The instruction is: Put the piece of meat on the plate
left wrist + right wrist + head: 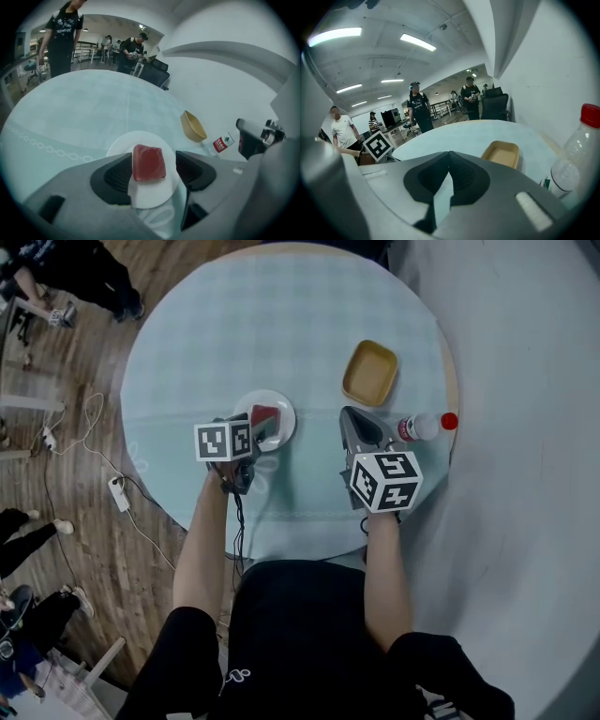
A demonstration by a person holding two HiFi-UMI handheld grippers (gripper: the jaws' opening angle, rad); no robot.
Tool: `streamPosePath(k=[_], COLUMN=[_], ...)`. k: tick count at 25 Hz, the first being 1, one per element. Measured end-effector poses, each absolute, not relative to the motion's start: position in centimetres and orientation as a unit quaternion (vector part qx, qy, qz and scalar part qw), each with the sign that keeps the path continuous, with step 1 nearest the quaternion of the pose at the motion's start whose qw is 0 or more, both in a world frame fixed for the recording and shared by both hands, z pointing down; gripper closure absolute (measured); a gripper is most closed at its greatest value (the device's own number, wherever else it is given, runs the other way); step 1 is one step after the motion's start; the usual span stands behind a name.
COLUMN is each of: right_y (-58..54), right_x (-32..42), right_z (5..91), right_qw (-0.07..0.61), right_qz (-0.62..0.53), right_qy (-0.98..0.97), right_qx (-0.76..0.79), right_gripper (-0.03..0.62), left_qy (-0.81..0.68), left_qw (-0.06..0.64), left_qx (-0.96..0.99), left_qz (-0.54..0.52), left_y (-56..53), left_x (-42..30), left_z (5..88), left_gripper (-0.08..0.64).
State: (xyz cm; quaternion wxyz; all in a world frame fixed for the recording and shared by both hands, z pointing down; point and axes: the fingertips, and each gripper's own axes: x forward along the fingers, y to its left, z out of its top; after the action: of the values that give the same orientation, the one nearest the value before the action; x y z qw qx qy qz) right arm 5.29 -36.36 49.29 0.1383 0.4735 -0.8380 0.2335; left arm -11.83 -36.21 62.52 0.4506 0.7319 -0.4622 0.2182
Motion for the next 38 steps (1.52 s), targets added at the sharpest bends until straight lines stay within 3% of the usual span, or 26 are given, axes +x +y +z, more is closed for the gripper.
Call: streamPosePath(k=[3,12,16,22,38], right_y=[-36.2,-34.5,-33.6,-33.7,-31.9], right_x=[3.9,-2.5,-5.2,-8.3,-9.8], right_z=[49.1,42.8,38.0,34.8,34.4], right_qw=[0.131,0.046,-0.002,0.014,0.077], right_qz=[0.233,0.163,0.120,0.073,0.033], right_qy=[-0.841,-0.882,-0.900,-0.903,-0.908], right_qx=[0.470,0.439,0.419,0.423,0.410], right_gripper=[0.583,0.583,0.583,0.583,0.583], left_qy=[-0.496,-0.597,-0.603,-0.630,-0.641], left_qw=[0.436,0.283,0.203,0.108,0.126], left_qx=[0.734,0.750,0.771,0.769,0.754], left_qz=[0.160,-0.019,-0.035,-0.017,-0.065], left_y=[-37.1,-35.8,-34.0,-32.0,-30.5], left_x=[-12.3,-15.9,-16.5,-18.1,-20.4], left_z=[59.1,44.9,39.6,34.7,33.8], left_gripper=[0.286,0.566,0.566,0.565,0.565])
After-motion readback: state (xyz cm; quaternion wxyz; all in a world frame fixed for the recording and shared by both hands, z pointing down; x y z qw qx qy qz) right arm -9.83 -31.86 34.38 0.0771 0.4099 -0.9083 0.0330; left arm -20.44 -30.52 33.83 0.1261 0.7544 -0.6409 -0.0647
